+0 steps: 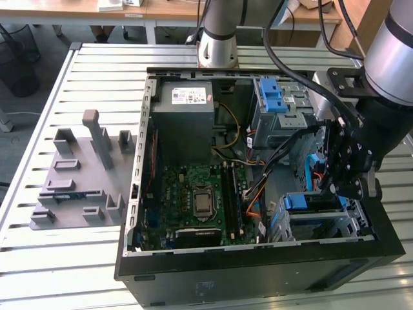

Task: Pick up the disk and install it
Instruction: 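Insert the first disk wire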

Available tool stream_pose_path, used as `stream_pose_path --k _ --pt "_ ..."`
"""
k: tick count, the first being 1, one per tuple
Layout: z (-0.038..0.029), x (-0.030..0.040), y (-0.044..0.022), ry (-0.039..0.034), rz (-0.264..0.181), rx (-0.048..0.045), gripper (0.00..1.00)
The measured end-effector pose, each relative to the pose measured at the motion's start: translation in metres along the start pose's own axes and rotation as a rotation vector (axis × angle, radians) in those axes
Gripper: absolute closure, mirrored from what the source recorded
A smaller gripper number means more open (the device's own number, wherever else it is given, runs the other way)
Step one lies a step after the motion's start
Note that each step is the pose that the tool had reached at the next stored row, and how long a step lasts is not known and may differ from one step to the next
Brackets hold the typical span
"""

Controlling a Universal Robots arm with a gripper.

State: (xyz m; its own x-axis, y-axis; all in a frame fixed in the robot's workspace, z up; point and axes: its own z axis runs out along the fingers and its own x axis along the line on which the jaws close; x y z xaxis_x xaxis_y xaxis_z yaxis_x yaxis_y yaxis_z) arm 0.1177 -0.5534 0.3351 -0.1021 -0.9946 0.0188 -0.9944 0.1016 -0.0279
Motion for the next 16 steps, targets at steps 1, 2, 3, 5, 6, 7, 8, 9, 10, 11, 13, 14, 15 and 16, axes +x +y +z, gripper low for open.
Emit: stream_pose_path --k 1,2,3,5,6,7,8,9,10,11,13,14,15,16 --pt "0.0001 0.0000 0.0000 0.0001 0.000 0.0000 0.84" --pt "0.0002 0.0000 0.0000 0.0000 0.001 0.0000 0.84" --pt "0.0002 0.0000 0.0000 0.0000 0.001 -0.0001 0.84" --pt "0.0002 0.0000 0.0000 0.0001 0.001 -0.0003 0.84" --pt "-0.0002 0.0001 0.0000 -0.0001 0.001 -0.0006 0.84" --pt "-0.0008 0.0001 0.0000 -0.0001 0.001 -0.0008 0.84" --pt "-0.0011 0.0001 -0.0001 -0.0001 0.001 -0.0011 0.84" --pt "-0.0013 0.0000 -0.0002 0.0001 0.001 -0.0015 0.84" --pt "-0.0013 0.0000 -0.0003 0.0002 0.001 -0.0018 0.84" --pt "-0.0014 0.0000 -0.0003 0.0004 0.001 -0.0021 0.84" --pt "-0.0015 0.0004 -0.0004 0.0009 0.001 -0.0023 0.84" --pt "-0.0015 0.0005 -0.0004 0.0009 0.001 -0.0023 0.84" --pt "-0.0014 0.0007 -0.0005 0.0007 0.001 -0.0023 0.84" --pt "-0.0013 0.0009 -0.0005 0.0006 0.001 -0.0023 0.84"
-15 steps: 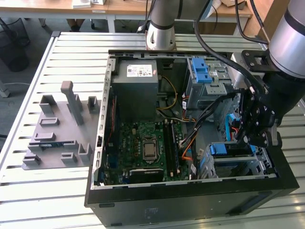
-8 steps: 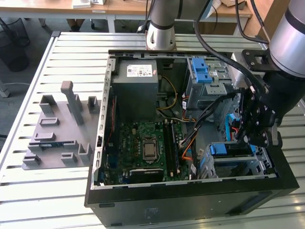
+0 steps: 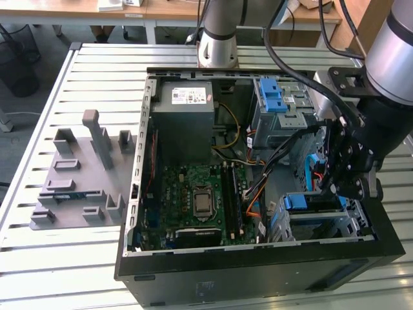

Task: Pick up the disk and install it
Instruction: 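Insert the first disk wire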

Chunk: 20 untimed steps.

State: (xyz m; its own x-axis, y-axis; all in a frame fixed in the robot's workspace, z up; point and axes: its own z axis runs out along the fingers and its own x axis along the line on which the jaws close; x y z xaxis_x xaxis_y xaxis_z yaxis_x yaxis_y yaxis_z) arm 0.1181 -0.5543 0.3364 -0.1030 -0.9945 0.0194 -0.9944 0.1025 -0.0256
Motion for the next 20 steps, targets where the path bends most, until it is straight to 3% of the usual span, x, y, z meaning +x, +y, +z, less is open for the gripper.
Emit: stream_pose_path --k 20 --pt "0.0026 0.0003 -0.0001 -0.0001 -0.006 -0.0002 0.84"
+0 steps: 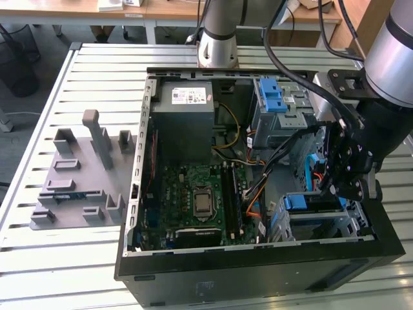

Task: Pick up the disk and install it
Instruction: 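Insert the first disk wire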

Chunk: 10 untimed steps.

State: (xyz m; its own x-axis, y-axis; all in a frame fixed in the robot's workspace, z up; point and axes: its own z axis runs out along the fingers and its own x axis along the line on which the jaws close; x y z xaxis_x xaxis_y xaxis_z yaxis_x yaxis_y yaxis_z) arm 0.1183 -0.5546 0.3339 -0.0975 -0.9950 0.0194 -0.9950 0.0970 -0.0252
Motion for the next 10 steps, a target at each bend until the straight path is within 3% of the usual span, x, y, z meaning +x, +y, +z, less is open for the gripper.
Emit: stream_pose_path --k 10 --pt "-0.0012 0.0000 0.0000 -0.0004 -0.012 0.0003 0.84"
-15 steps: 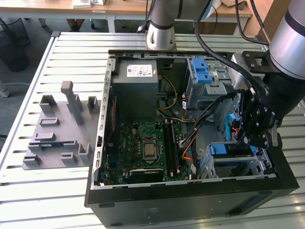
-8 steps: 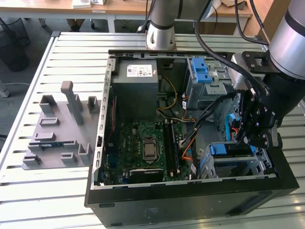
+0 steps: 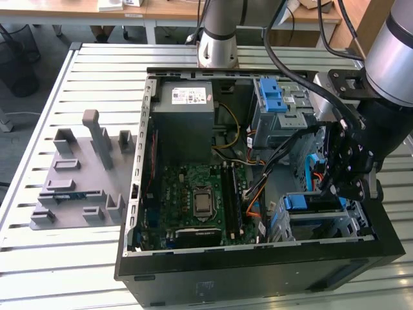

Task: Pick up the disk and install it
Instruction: 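Insert the first disk wire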

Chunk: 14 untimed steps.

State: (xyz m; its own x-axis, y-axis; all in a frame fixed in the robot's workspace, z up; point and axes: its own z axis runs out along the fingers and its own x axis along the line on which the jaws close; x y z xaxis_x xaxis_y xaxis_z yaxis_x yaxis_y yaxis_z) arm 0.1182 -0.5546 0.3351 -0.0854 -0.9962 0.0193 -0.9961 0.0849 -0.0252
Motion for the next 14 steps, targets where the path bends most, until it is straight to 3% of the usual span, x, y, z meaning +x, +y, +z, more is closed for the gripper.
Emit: stream_pose_path --k 14 --pt "0.0014 0.0002 0.0000 0.0001 -0.015 0.0004 0.84"
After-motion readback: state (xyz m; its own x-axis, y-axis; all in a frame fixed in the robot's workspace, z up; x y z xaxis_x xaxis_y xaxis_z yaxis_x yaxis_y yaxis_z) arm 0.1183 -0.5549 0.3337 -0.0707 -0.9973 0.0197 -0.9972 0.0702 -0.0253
